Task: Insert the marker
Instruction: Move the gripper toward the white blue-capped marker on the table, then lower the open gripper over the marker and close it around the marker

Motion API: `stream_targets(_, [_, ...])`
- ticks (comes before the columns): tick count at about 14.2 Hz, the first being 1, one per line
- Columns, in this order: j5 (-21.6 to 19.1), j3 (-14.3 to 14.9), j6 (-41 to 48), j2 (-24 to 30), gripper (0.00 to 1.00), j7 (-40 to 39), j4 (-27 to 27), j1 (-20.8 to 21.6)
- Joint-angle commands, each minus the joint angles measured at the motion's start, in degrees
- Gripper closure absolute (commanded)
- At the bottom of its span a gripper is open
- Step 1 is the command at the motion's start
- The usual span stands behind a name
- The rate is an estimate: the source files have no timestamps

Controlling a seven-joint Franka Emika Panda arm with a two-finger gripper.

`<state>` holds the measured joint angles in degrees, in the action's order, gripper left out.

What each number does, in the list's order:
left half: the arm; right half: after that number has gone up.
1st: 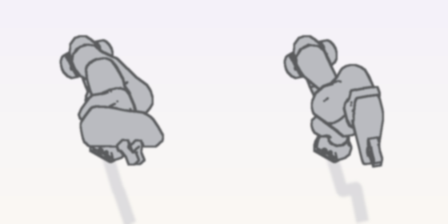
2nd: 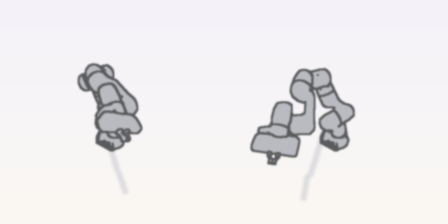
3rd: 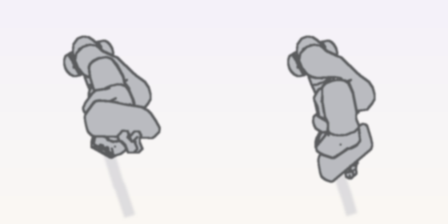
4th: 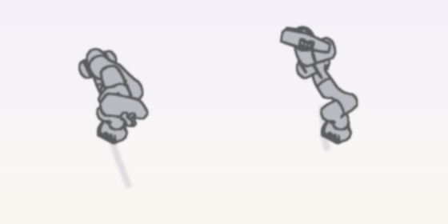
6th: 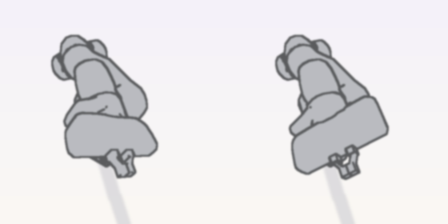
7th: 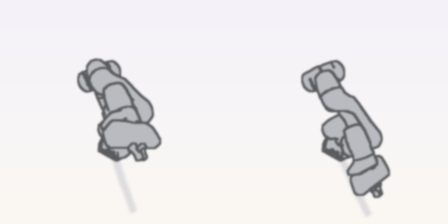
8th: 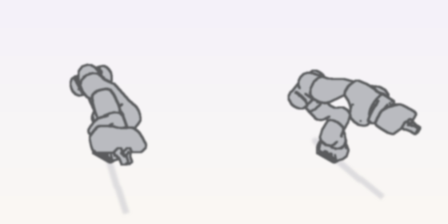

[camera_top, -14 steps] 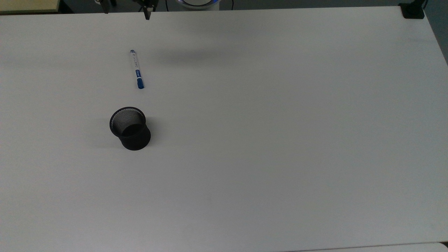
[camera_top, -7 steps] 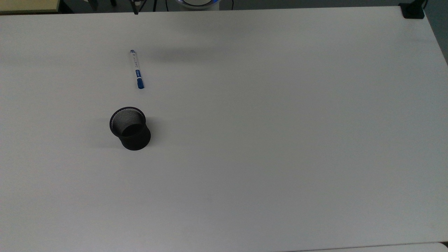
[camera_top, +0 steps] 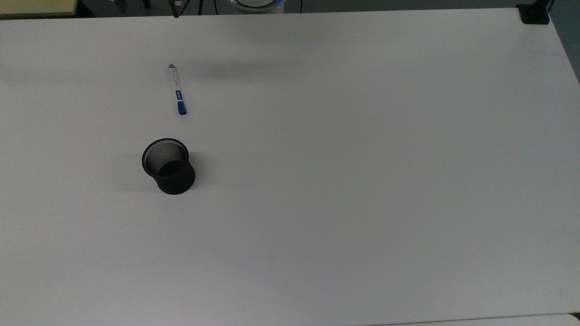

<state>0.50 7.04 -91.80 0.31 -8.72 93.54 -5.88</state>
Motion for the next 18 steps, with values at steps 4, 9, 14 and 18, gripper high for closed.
stream_targets(4, [2.6,0.8,-3.7,-2.7,0.00,-3.0,0.3,-1.2])
stream_targets(9, [2.5,0.7,-3.3,-4.1,0.00,-7.8,0.8,-4.0])
stream_targets(14, [3.8,0.7,-3.5,-7.0,0.07,-16.2,3.5,-8.0])
stream_targets(18, [5.7,0.4,-13.3,-6.6,0.03,-11.8,13.8,-4.6])
